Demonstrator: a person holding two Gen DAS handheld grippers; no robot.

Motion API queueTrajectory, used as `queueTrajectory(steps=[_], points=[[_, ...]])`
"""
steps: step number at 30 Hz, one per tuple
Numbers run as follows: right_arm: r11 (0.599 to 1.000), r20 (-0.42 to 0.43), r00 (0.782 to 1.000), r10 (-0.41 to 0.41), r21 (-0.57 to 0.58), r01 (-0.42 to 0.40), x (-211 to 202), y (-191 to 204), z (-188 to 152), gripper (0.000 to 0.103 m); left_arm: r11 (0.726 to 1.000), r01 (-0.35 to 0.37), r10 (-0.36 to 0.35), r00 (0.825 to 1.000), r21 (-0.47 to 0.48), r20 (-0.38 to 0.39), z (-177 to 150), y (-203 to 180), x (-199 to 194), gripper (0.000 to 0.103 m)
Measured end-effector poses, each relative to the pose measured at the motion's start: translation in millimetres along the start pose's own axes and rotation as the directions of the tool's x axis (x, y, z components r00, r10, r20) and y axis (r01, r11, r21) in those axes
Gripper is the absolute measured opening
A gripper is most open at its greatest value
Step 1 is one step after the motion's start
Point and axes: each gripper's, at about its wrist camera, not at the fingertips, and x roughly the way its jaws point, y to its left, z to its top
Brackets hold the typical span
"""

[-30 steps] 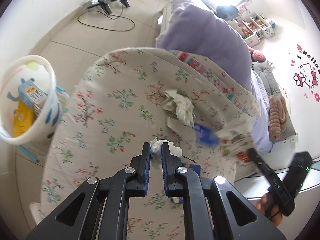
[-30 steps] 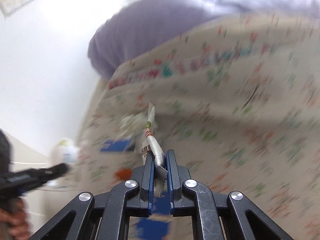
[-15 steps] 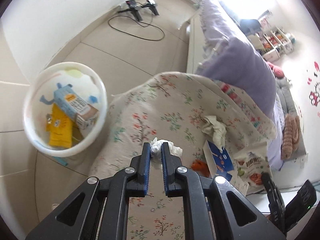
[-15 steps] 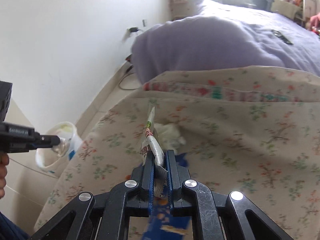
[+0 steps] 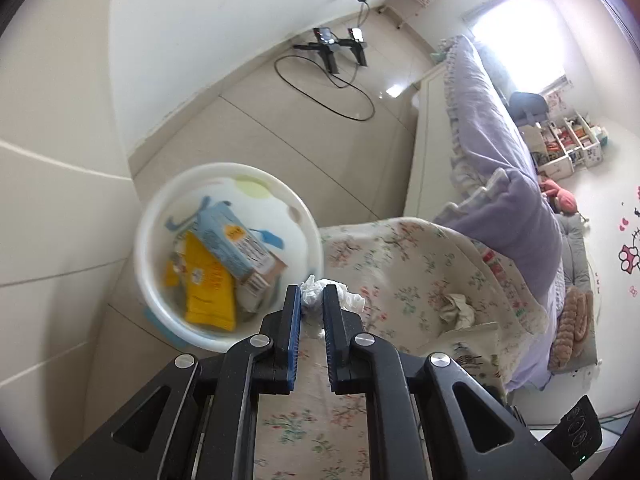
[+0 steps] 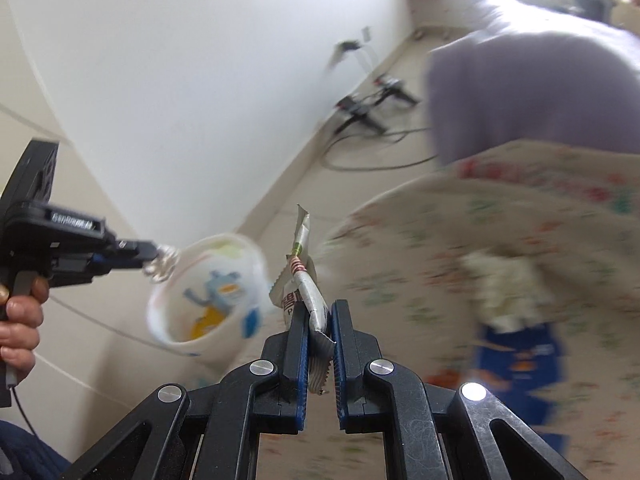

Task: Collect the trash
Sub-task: 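Carry the tissue and wrapper to the bucket and release them, then move both open tools back over the trash on the floral cloth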

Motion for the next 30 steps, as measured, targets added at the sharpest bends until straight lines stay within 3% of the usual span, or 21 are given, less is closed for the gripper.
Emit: queueTrajectory(steps=[7, 9, 12, 19, 21, 22, 23, 30], points=[[0.995, -0.044, 0.995, 0.093, 0.051, -0.091, 63, 49, 14, 0.009, 0.993, -0.095, 0.092, 0.994, -0.064, -0.052, 18, 32, 14, 0.017], [0.993, -0.062, 0.993, 0.104, 0.057, -0.101, 82, 59, 18, 0.009, 0.989, -0.115, 0.110, 0.992, -0.090, -0.057, 20, 39, 14, 0.034], [0.992, -0.090, 0.990, 0.112, 0.065, -0.106, 105, 70, 23, 0.010, 0.987, -0.129, 0.128, 0.992, -0.094, -0.019, 22, 42, 4, 0.045], [0.978, -0.128, 0.975, 0.184, 0.122, -0.168, 144, 86, 28, 0.013, 0.987, -0.145, 0.148, 0.988, -0.065, 0.045, 24, 35, -15, 0.046], [0.972, -0.153, 0.966, 0.208, 0.145, -0.186, 158, 92, 28, 0.023, 0.989, -0.129, 0.132, 0.990, -0.074, 0.042, 24, 36, -16, 0.046], [0.974, -0.165, 0.966, 0.200, 0.141, -0.177, 163, 94, 27, 0.036, 0.990, -0.122, 0.125, 0.991, -0.076, 0.037, 24, 36, -16, 0.046], [0.978, -0.169, 0.968, 0.183, 0.127, -0.163, 164, 95, 26, 0.040, 0.990, -0.117, 0.120, 0.992, -0.079, 0.034, 23, 37, -17, 0.046], [0.992, -0.177, 0.978, 0.111, 0.078, -0.099, 141, 73, 17, 0.045, 0.991, -0.107, 0.110, 0.993, -0.077, 0.035, 22, 34, -17, 0.046]])
